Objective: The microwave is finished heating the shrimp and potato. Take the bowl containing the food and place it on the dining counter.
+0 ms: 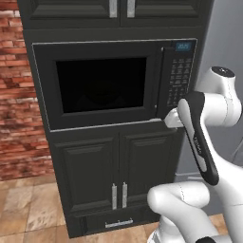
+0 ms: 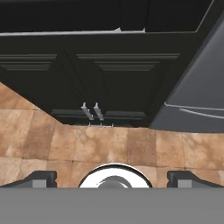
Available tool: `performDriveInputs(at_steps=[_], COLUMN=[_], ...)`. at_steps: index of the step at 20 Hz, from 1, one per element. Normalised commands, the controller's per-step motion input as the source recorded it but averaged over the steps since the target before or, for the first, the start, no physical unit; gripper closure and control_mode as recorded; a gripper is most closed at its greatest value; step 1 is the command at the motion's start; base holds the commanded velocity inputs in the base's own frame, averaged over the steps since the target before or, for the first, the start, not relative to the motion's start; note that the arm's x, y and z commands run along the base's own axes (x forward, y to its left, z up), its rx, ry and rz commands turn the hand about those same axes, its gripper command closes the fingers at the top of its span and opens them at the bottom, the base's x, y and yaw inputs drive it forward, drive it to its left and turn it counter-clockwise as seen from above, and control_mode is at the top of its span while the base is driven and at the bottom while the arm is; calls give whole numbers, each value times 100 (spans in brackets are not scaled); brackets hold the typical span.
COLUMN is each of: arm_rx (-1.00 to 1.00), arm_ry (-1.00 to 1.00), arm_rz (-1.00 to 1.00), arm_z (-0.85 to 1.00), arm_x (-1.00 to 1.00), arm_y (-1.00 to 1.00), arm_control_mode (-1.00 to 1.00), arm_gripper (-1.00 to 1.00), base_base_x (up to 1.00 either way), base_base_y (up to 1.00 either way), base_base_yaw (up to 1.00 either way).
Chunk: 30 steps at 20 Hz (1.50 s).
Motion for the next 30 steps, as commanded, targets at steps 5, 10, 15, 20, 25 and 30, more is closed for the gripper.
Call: performDriveInputs(at_steps=[5,10,15,20,25,30], arm_rx=[0,0,0,0,0,0], arm_ry=[0,-11,-26,-23,-4,-2], arm_rz=[0,0,0,-4,-11,-11], arm_z=[0,13,35,44,21,2], arm_x=[0,0,8,28,69,83], arm_y=[0,-6,-20,-15,-2,0], arm_control_mode=[-100,-100,-100,-100,-100,-100], arm_gripper=[-100,-100,-100,-100,-100,-100], base_base_x=[0,0,0,0,0,0], base_base_y=[0,0,0,0,0,0], base_base_yaw=[0,0,0,0,0,0])
